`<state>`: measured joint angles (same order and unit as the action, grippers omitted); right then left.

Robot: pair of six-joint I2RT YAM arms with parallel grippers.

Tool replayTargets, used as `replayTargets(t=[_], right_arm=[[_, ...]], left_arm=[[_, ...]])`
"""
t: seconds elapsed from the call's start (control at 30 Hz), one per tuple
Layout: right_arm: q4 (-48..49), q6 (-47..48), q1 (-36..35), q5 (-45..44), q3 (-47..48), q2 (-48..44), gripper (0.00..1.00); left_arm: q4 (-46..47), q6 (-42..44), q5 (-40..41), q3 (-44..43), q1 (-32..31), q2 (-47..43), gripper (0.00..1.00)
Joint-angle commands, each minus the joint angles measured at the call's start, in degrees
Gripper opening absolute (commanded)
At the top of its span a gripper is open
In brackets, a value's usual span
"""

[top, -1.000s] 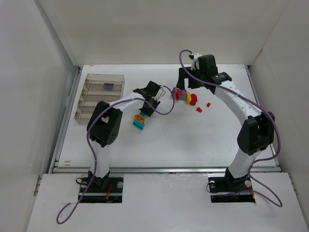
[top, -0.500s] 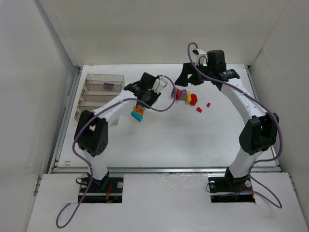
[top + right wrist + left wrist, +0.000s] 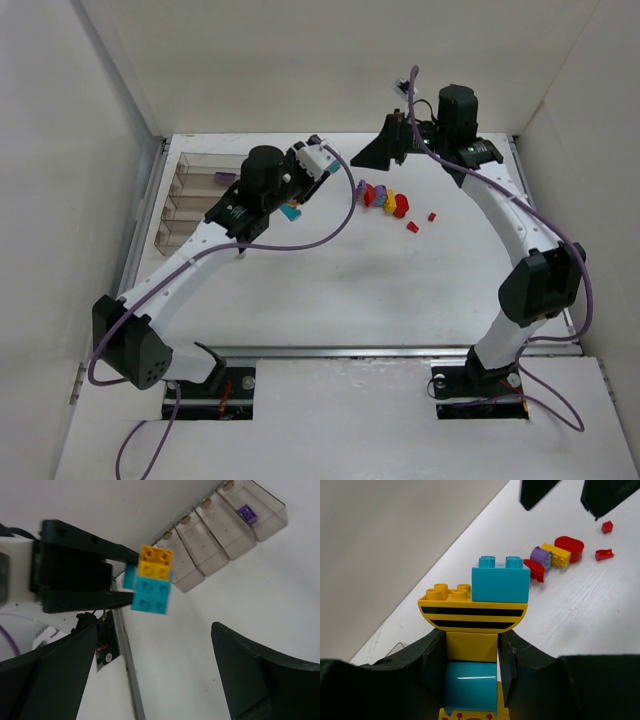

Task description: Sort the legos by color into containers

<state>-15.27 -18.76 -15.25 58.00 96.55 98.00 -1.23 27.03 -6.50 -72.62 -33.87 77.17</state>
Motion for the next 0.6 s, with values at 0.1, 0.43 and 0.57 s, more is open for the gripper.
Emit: replayTargets(t=[0.1, 0.43, 0.57], right_arm=[[6.0, -4.2, -2.4, 2.7, 6.1, -2.0, 1.0], [6.0, -5.8, -5.3, -1.5, 5.2, 2.4, 1.0], [6.0, -5.8, -6.5, -1.5, 6.4, 4.2, 1.0]], left_arm=[[7.2, 1.8, -4.1, 1.2, -0.9, -1.9, 0.0], [7.7, 1.8, -4.1, 0.1, -1.5, -2.5, 0.0], [7.7, 1.1, -3.6, 0.1, -2.0, -2.5, 0.0]])
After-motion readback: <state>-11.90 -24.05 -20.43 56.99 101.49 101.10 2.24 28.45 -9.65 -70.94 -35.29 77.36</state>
